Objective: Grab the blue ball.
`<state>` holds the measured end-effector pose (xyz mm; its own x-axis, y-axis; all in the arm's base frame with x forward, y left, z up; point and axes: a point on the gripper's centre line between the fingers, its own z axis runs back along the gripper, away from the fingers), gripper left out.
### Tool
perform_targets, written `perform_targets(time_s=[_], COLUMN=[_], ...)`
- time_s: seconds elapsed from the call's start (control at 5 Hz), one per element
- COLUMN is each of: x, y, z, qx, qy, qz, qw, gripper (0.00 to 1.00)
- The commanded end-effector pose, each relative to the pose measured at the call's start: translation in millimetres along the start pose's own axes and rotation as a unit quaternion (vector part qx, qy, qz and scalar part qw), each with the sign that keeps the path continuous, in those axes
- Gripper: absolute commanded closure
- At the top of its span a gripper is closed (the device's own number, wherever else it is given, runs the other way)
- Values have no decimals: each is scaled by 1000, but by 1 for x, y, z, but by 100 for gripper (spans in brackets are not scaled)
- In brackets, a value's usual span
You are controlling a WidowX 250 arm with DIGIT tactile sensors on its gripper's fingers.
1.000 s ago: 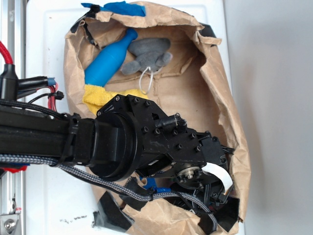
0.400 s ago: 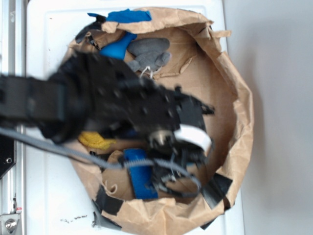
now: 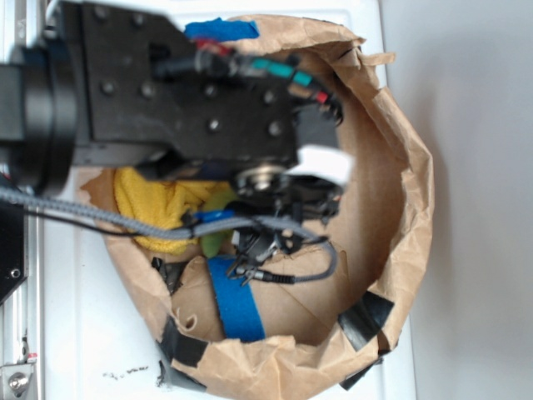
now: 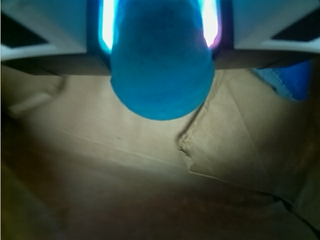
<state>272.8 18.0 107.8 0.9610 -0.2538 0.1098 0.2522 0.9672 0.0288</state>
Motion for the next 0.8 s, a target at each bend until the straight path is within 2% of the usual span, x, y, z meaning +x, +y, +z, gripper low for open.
perform_targets(time_s=[0.0,0.2,0.4,0.6], x=[2,-1,-1,-2], y=[-2,-13,-19,-23], z=[60,73,74,69], qx=[31,26,35,44], qy=[-25,-24,-28,-46], qz=[46,44,28,14], qw=[998,998,999,998], gripper=[100,100,100,100])
